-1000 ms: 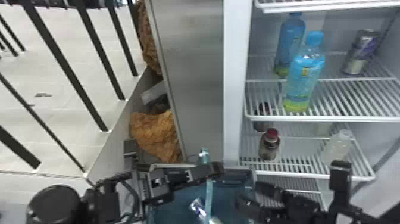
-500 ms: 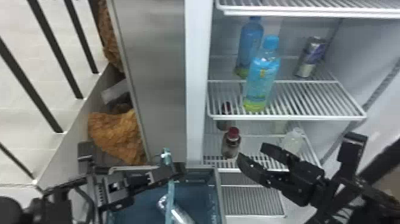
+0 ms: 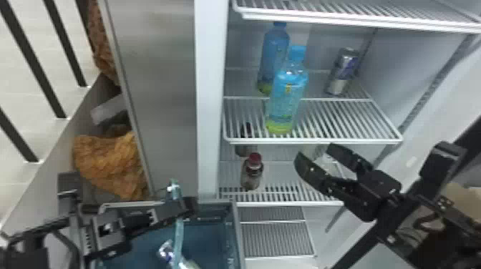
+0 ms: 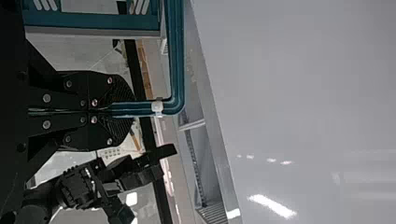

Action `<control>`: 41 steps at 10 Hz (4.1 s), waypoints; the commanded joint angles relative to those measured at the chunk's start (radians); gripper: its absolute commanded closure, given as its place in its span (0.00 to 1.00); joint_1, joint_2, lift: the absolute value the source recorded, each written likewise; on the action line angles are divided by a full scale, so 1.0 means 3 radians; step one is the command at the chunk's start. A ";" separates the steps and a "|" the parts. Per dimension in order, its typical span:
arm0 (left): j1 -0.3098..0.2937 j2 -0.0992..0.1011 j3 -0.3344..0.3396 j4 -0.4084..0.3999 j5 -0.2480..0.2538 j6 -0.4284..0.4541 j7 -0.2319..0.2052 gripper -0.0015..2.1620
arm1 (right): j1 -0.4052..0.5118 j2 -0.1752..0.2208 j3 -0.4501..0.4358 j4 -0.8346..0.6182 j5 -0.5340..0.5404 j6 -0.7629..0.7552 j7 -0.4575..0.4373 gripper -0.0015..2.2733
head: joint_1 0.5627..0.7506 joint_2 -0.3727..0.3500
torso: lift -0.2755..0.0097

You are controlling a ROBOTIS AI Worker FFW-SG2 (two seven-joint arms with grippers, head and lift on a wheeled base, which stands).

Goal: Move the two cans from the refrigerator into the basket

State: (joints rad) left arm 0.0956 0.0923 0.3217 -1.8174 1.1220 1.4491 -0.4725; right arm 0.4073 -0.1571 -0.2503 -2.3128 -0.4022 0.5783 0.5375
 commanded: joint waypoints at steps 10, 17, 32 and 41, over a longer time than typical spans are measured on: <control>-0.0073 -0.0011 -0.0062 0.0008 0.0049 -0.0028 0.0026 0.55 | -0.0368 0.0023 -0.0283 0.0334 0.0197 -0.0660 -0.0697 0.06 | 0.70 0.12 | 0.84; -0.0073 -0.0016 -0.0095 0.0024 0.0062 -0.0028 0.0046 0.55 | -0.0695 0.0033 -0.0236 0.0784 0.0191 -0.0807 -0.1035 0.06 | 0.70 0.06 | 0.84; -0.0098 -0.0011 -0.0142 0.0082 0.0075 -0.0061 0.0051 0.55 | -0.2061 -0.0003 0.0110 0.2281 0.0703 -0.0823 -0.1199 0.06 | 0.69 0.09 | 0.84; -0.0131 -0.0001 -0.0188 0.0147 0.0095 -0.0085 0.0061 0.55 | -0.2708 -0.0013 0.0269 0.3075 0.1035 -0.0750 -0.1239 0.06 | 0.56 0.11 | 0.84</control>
State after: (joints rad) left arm 0.0566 0.0916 0.2658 -1.7756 1.1507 1.4242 -0.4540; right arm -0.3955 -0.1611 -0.1740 -1.4024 -0.0944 0.3526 0.1667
